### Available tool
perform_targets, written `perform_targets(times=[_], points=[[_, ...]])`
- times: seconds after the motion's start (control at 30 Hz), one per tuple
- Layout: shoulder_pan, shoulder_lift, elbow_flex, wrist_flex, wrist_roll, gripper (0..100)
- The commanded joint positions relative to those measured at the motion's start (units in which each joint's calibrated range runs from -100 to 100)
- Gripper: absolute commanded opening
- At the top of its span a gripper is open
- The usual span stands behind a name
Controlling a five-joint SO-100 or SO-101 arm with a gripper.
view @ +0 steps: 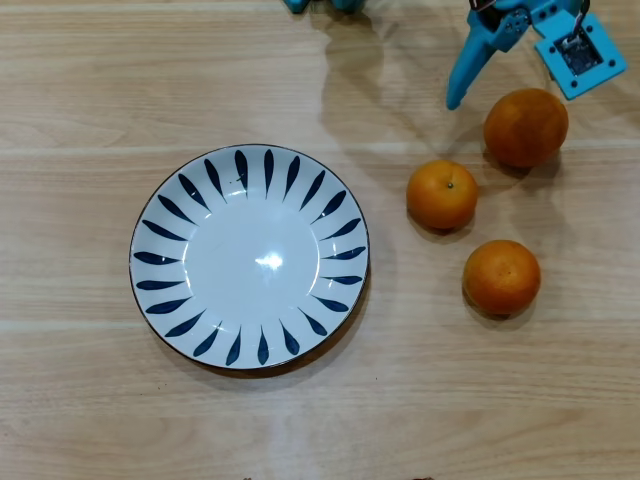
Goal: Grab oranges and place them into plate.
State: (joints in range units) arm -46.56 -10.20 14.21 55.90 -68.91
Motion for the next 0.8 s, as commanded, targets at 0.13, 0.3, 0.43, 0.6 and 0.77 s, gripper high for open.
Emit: perform_targets(times=[0.13, 0.3, 0.43, 0.6, 0.77], points=[[-4.7, 2.9, -0.6, -5.6, -5.4, 48], [-6.1, 6.1, -0.7, -5.8, -7.8, 49], [-6.2, 8.6, -0.1, -8.2, -8.1, 49], [-6.0, 13.6, 2.8, -18.2, -8.1, 49], [-5.6, 17.8, 5.3, -25.9, -8.1, 49]])
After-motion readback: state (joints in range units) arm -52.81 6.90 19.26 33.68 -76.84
